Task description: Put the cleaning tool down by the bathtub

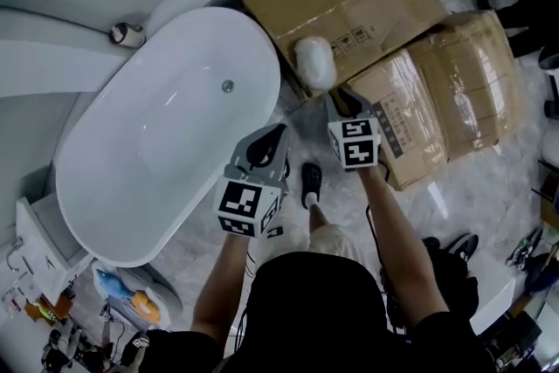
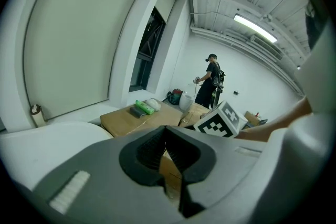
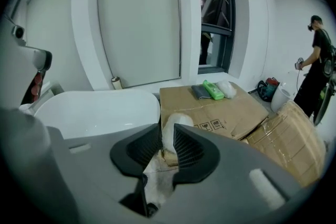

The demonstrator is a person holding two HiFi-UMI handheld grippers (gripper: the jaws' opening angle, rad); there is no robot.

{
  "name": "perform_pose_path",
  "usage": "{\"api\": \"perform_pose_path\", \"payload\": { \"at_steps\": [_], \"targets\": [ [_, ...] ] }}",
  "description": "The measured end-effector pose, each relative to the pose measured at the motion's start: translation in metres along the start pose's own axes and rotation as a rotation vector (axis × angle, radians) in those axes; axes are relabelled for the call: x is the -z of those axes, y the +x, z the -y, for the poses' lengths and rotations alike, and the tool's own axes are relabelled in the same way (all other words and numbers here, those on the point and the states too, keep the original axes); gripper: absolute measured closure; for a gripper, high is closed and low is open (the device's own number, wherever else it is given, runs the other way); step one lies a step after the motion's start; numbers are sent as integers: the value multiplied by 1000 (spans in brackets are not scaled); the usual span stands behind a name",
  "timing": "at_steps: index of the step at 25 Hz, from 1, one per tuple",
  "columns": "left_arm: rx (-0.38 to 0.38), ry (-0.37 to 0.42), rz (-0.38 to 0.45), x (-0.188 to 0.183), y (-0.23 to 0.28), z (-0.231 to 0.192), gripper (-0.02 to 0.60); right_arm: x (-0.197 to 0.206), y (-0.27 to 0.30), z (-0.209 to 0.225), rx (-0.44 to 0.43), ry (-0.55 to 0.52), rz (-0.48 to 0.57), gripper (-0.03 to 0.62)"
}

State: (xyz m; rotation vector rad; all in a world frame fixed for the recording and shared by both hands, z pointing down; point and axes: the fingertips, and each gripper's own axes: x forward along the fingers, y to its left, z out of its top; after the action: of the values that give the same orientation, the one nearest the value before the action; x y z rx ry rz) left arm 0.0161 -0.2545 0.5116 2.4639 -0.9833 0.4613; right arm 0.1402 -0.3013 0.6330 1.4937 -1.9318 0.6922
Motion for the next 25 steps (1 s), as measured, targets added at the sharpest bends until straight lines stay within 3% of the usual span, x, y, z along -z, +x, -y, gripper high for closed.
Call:
{"api": "perform_pose_path", "payload": {
  "at_steps": [9,25],
  "targets": [
    [-68,-11,60,-2,-48,34,583,-9,-73,-40,-64,-100,93,523],
    [-161,34,173,-31,-122,66,583,-45,-186,-85,-135,-170,295,556]
  ]
}}
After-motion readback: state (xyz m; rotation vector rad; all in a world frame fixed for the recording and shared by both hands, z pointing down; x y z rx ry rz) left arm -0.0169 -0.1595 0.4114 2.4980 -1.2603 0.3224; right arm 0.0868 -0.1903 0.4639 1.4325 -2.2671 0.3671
